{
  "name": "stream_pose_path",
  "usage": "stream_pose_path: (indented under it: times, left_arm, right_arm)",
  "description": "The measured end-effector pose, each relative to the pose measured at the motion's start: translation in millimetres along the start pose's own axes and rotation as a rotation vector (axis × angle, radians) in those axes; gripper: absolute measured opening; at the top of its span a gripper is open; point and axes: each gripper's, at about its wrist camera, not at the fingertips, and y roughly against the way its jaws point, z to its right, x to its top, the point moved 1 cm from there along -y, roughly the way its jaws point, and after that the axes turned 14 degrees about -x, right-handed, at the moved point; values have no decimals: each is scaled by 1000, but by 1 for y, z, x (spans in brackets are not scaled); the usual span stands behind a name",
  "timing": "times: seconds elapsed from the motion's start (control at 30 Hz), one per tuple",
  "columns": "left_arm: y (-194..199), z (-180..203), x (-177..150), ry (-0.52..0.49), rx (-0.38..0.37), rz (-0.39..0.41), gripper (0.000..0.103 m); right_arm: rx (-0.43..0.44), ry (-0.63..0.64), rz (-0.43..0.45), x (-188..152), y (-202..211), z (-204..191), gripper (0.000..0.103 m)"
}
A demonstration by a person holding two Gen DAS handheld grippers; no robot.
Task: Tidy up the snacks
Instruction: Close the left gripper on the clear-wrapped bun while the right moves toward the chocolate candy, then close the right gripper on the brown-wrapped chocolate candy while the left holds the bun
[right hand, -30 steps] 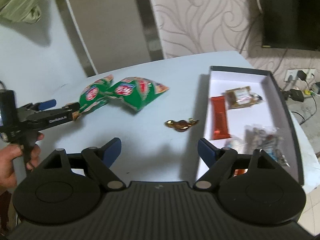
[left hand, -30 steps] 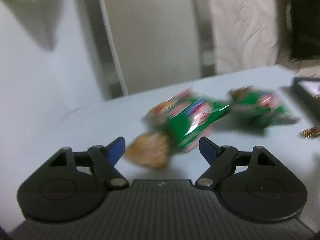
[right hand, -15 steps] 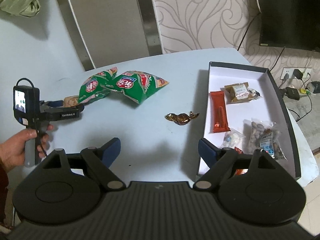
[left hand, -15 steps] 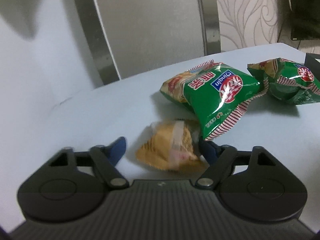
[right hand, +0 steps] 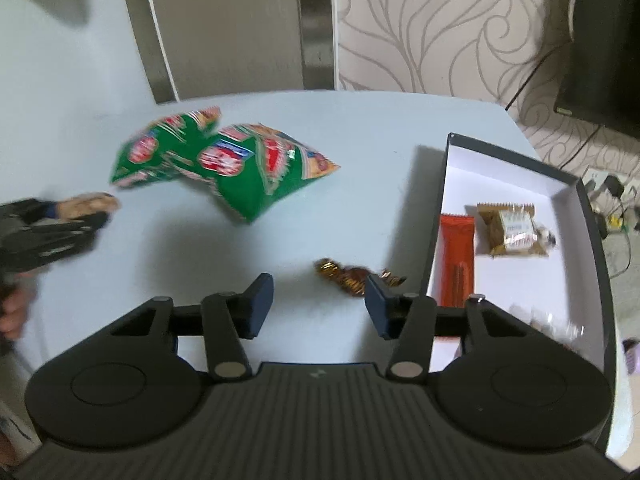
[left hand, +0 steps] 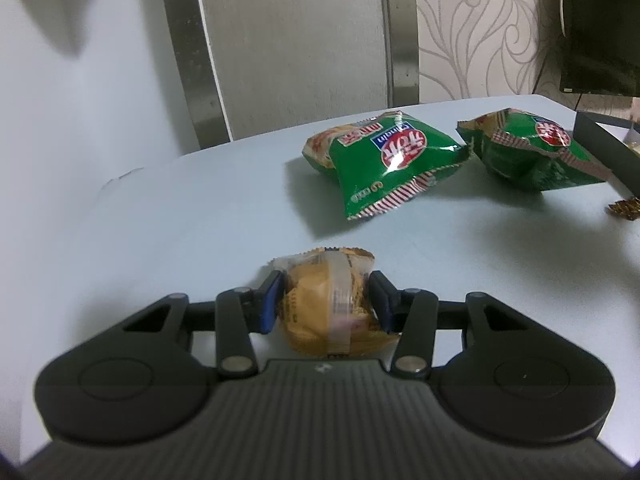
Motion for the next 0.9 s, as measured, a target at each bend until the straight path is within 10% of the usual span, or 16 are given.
stream_pose_path:
  times: [0.2, 0.43, 0.9]
  left_arm:
    - [-1, 1, 1, 3, 6, -3, 50]
    - [-2, 0, 1, 6, 5, 1, 51]
    - [8, 40, -5, -68, -86, -11, 51]
  right_arm:
    - [-38, 118, -36, 13, -39, -6, 55]
    - [-15, 104, -86, -2, -51, -3, 26]
    - [94, 156, -51, -50, 2, -64, 26]
